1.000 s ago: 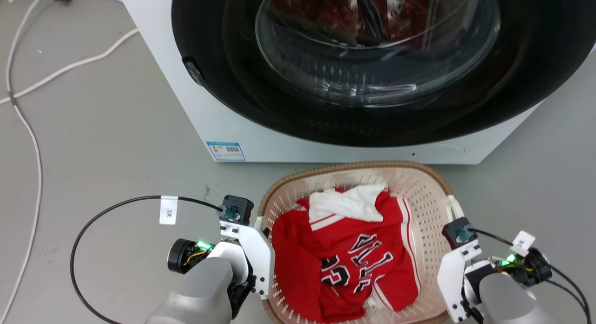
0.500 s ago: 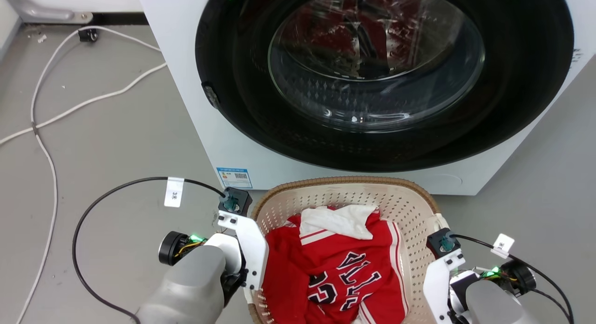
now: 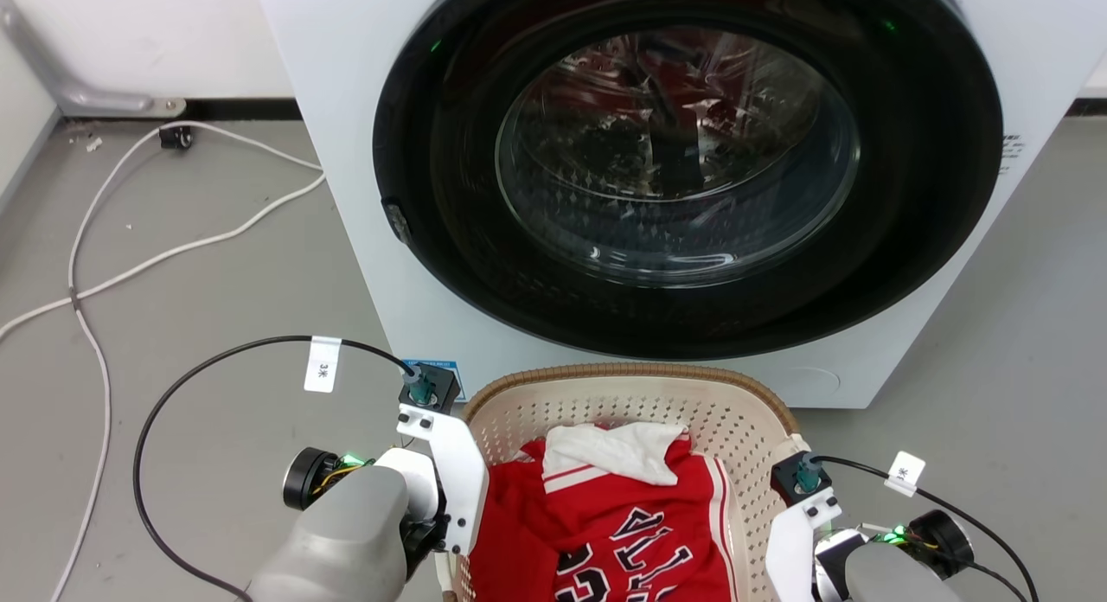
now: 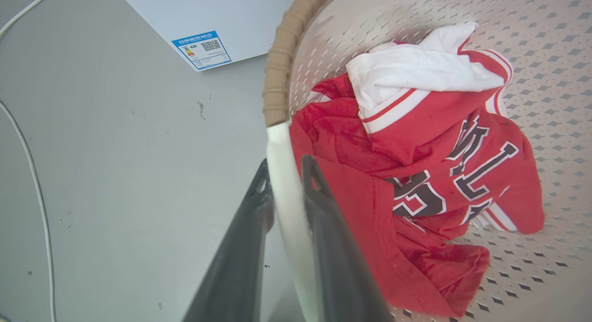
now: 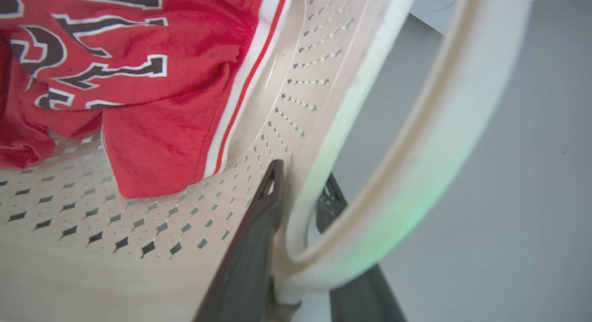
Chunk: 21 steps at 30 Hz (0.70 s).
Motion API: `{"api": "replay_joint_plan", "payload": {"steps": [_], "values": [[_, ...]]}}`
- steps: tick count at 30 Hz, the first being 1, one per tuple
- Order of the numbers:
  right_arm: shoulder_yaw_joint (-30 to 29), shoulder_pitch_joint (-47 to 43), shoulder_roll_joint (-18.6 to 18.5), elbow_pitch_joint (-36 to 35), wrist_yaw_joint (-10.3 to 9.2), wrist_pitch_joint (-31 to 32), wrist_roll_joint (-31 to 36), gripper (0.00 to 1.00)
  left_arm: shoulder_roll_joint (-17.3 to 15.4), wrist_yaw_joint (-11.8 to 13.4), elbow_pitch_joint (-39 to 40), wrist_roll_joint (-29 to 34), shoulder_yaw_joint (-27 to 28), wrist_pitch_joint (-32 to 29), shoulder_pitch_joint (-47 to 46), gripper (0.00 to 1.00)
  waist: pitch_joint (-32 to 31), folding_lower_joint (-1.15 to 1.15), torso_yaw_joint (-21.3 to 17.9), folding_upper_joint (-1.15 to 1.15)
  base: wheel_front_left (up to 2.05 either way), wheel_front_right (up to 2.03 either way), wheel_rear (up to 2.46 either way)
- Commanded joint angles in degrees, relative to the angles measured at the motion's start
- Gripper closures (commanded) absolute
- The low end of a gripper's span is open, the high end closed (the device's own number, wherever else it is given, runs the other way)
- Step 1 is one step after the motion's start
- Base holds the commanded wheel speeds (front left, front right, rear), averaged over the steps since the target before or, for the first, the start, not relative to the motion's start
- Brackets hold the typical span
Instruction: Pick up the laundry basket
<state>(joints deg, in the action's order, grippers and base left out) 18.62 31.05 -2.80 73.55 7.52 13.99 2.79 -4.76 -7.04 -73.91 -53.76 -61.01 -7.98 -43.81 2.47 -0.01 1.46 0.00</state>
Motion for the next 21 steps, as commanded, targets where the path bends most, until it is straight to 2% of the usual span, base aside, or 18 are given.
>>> {"api": "replay_joint_plan", "payload": {"steps": [1,21], "values": [[2.03,-1.52,-0.16,0.48,-0.06,1.16,-0.32,1.00,0.19,-0.32,0.49,-0.32,-0.21,0.15,-0.77,1.00,-0.61,0.01,-0.21,0.00,0.00,0.00,0.00],[11.33,-0.37,-1.16,0.48,-0.05,1.99,-9.80,1.00,0.46,-0.52,0.41,-0.82,-1.14,-0.60,-0.59,1.00,-1.02,0.01,-0.29,0.00,0.00,0.00,0.00]]}}
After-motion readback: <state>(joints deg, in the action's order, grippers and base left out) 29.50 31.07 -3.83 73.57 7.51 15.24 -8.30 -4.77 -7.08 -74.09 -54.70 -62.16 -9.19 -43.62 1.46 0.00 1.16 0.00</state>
